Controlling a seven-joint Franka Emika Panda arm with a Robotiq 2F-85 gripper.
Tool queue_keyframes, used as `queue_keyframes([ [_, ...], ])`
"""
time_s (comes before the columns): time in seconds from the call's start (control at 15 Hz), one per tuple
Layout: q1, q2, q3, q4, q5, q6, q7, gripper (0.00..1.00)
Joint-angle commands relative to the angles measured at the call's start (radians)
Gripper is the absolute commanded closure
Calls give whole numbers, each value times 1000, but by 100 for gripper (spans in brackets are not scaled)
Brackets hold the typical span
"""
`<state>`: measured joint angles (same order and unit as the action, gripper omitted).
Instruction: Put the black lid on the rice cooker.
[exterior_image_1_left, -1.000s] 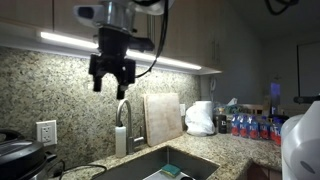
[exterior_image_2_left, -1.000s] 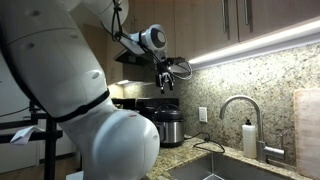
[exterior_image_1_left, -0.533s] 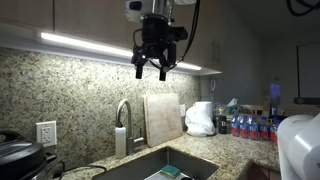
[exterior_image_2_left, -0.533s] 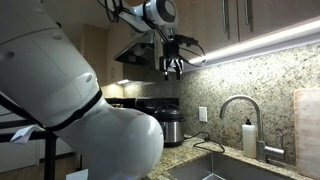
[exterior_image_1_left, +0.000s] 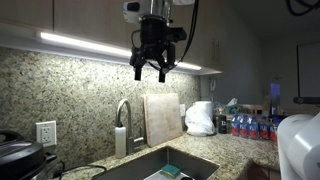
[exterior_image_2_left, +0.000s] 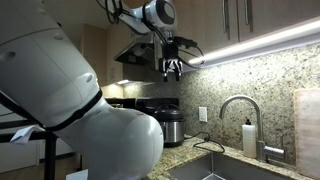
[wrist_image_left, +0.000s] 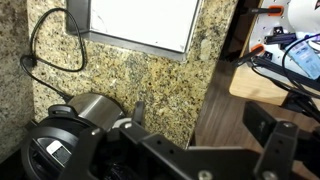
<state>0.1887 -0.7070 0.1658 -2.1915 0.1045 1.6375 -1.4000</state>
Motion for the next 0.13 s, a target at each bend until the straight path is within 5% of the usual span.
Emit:
queue_keyframes([
  [0.0,48,7,-30,3,-24,0,25,0],
  [0.07,48,7,-30,3,-24,0,25,0],
])
